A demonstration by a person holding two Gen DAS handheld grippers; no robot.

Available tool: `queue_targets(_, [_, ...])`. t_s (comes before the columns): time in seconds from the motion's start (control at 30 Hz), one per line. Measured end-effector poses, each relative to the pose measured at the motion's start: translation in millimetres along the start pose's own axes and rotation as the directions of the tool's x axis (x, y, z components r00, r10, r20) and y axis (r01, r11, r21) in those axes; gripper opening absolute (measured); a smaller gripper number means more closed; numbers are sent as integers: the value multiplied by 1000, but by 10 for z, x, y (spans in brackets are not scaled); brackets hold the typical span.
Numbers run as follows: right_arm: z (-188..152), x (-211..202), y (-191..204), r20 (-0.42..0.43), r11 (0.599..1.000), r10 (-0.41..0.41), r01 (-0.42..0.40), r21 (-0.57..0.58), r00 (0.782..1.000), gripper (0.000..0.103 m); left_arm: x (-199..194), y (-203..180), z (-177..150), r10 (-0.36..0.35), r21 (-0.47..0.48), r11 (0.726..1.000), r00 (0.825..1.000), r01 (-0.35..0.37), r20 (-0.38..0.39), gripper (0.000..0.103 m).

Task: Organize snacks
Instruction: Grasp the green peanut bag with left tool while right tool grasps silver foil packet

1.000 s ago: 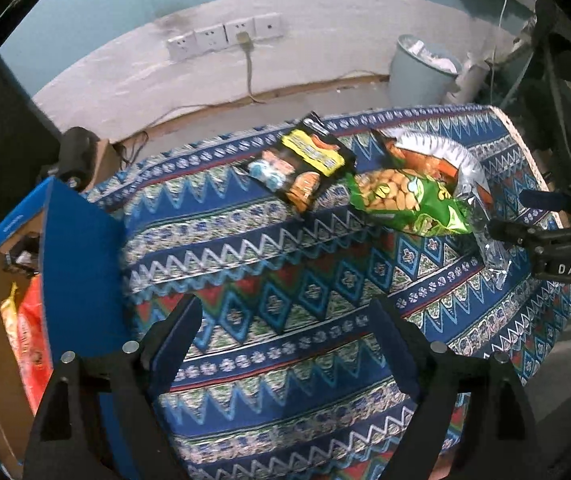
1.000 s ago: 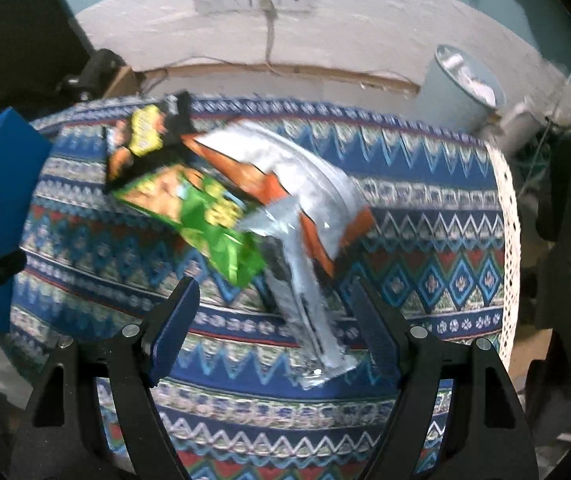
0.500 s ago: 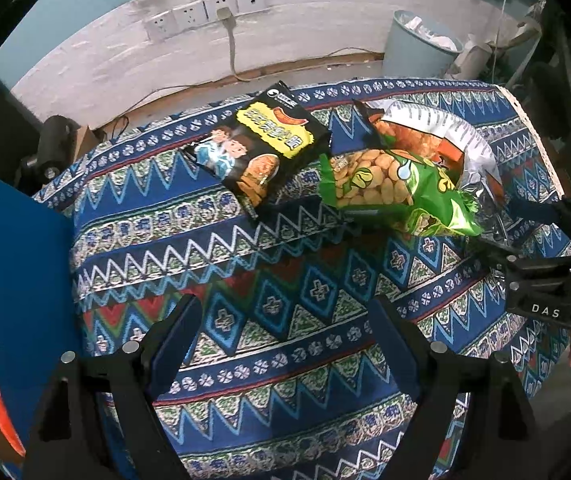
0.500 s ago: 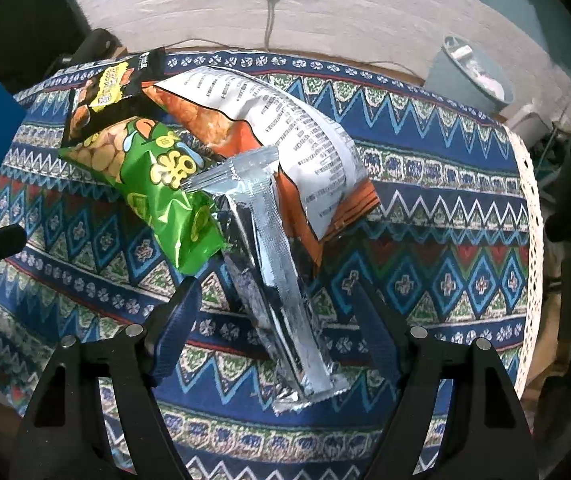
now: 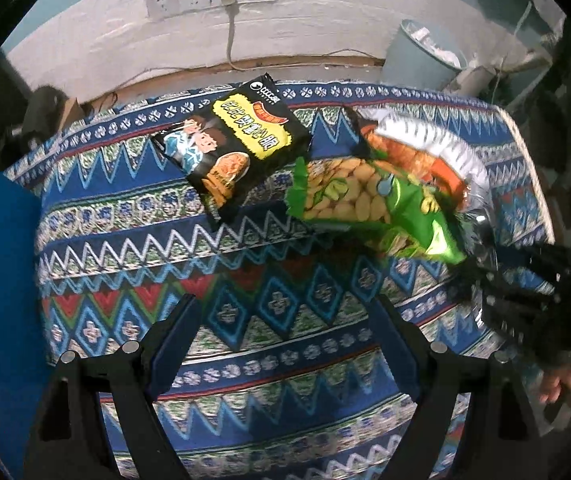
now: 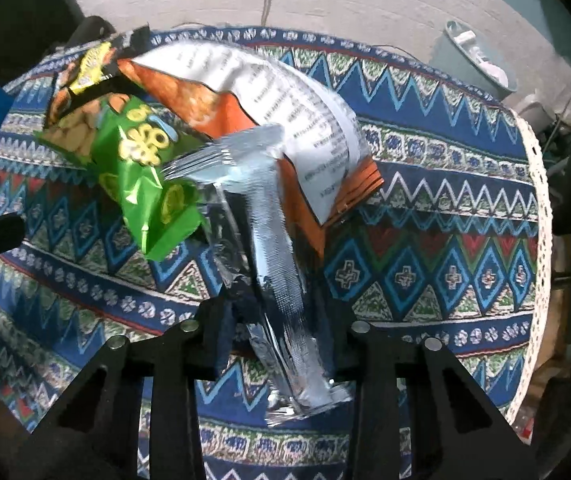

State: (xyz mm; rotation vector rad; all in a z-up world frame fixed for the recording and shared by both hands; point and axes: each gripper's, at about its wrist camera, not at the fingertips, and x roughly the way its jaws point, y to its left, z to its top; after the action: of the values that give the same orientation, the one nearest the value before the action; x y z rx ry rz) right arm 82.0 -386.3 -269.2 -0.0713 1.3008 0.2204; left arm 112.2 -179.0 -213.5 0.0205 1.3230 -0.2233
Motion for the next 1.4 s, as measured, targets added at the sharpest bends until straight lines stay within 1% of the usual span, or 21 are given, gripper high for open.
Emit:
queue_targets(0.03, [2, -40, -16, 5, 1000, 6, -6, 1, 1000, 27, 3, -6, 13, -6, -10, 1000, 1000, 6, -1, 87])
queue_targets(0.2, [-12, -288, -94, 40, 999, 26, -27, 21, 999, 27, 35, -97, 148, -37, -67, 997, 999, 37, 0, 87])
queue_targets(0.3, [-7, -407, -180, 60, 997, 42, -46, 60, 997, 27, 67, -108, 232, -44, -125, 991, 999, 46, 21, 87])
queue_targets(0.4, [22, -517, -261, 85, 994, 49, -56, 91, 995, 28, 130, -115, 328, -59, -201, 977, 998, 65, 33, 87])
queue_targets(0.5, [105, -612, -311, 109, 994, 34, -45, 95, 993, 28, 221, -94, 406, -71, -292, 953, 997, 79, 37, 87])
queue_targets(0.53, [141, -630, -327, 115, 995, 29, -40, 93, 993, 28, 240, -92, 428, -85, -330, 939, 995, 97, 52, 87])
queue_targets(0.63, [252, -666, -369, 130, 995, 28, -39, 88, 991, 28, 279, -90, 479, -104, -388, 913, 992, 123, 69, 87])
queue_targets(0.73, [310, -666, -390, 133, 995, 25, -37, 89, 991, 28, 391, -100, 502, -123, -451, 882, 991, 136, 57, 87])
queue_targets(0.8, [346, -663, -388, 136, 995, 22, -34, 91, 991, 28, 475, -128, 494, -136, -477, 867, 990, 142, 49, 87])
queue_targets(0.87, [376, -651, -373, 137, 995, 27, -39, 90, 990, 28, 543, -144, 464, -145, -500, 852, 988, 154, 57, 89])
queue_targets(0.97, [390, -628, -352, 132, 995, 38, -50, 88, 990, 28, 596, -160, 474, -148, -524, 835, 986, 167, 77, 90])
queue_targets(1.17, [380, -561, -357, 114, 994, 38, -49, 94, 993, 28, 764, -225, 501, -188, -542, 816, 979, 201, 80, 90])
queue_targets(1.2, [378, -556, -362, 112, 994, 38, -49, 96, 993, 28, 763, -233, 504, -190, -538, 817, 978, 206, 87, 90])
queue_targets(1.23, [377, -551, -370, 112, 994, 39, -50, 99, 993, 28, 758, -257, 508, -184, -528, 824, 978, 207, 96, 80])
queue_targets(1.27, [374, -550, -374, 112, 994, 40, -52, 101, 993, 28, 752, -257, 497, -203, -508, 830, 974, 228, 105, 76])
queue_targets(1.3, [371, -547, -376, 112, 993, 41, -53, 103, 993, 28, 754, -258, 483, -214, -495, 837, 972, 235, 100, 68])
queue_targets(1.33, [369, -546, -376, 111, 993, 41, -53, 106, 993, 28, 759, -263, 482, -223, -485, 841, 970, 242, 98, 65])
queue_targets(1.4, [368, -544, -366, 111, 993, 44, -55, 106, 993, 28, 741, -253, 462, -224, -472, 846, 969, 246, 104, 63])
